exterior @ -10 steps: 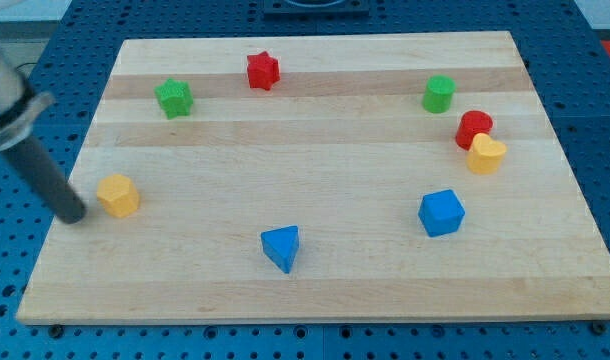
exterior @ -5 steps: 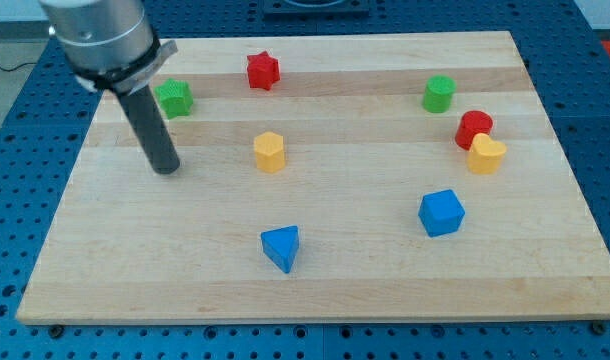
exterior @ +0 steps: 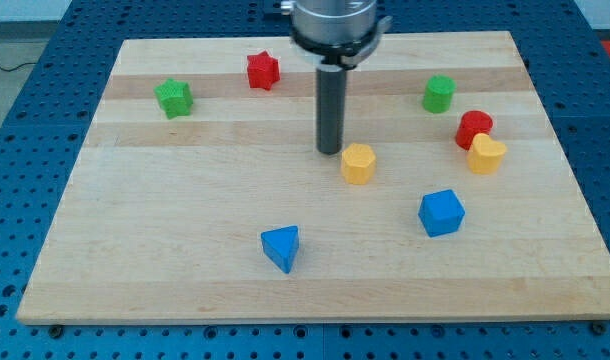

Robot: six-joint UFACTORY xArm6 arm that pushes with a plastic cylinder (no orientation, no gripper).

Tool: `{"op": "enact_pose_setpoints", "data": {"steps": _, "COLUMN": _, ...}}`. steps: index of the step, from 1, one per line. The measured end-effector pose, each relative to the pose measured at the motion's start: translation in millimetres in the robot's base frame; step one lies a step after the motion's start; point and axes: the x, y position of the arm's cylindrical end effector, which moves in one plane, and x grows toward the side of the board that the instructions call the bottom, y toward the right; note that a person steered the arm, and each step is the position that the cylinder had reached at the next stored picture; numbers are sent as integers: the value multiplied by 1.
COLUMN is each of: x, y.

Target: Push yellow hexagon into the yellow heart

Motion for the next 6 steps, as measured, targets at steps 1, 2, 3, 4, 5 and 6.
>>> {"op": "enact_pose_setpoints", "data": {"steps": 1, "x": 26, "y": 2}}
{"op": "enact_pose_setpoints", "data": {"steps": 2, "x": 36, "y": 46}}
{"op": "enact_pose_setpoints", "data": {"steps": 3, "x": 36, "y": 118}}
{"op": "enact_pose_setpoints", "data": {"steps": 4, "x": 36, "y": 136}}
{"op": "enact_pose_setpoints", "data": {"steps": 5, "x": 38, "y": 128}}
{"op": "enact_pose_setpoints", "data": {"steps": 6, "x": 36, "y": 65}}
